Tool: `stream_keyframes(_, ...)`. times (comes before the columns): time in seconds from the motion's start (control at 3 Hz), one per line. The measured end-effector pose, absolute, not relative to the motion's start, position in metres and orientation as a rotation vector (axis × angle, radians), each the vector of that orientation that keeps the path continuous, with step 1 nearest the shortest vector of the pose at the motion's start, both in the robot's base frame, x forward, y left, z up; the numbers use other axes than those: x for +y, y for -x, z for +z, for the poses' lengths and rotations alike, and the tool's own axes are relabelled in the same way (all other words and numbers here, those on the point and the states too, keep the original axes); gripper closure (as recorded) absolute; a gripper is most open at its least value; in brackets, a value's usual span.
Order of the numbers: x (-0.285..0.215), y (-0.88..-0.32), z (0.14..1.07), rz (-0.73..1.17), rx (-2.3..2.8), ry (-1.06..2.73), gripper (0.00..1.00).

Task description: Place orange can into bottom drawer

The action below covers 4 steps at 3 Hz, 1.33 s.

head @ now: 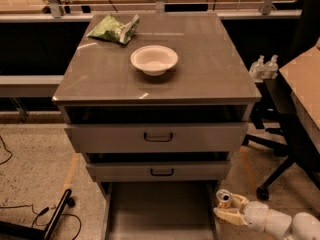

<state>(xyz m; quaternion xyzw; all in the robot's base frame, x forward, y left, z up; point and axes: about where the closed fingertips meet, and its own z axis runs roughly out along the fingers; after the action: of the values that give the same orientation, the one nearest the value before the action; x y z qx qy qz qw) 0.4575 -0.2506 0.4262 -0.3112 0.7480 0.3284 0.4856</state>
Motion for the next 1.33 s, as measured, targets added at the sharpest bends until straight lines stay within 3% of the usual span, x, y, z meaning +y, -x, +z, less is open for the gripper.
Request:
stream_keyframes(0.67,-0.156,-0.462,0.324,0.951,1.649,0.766,1.00)
stream_keyframes(1.33,-0.124,-0.481,0.292,1.000,1.583,0.769,1.00)
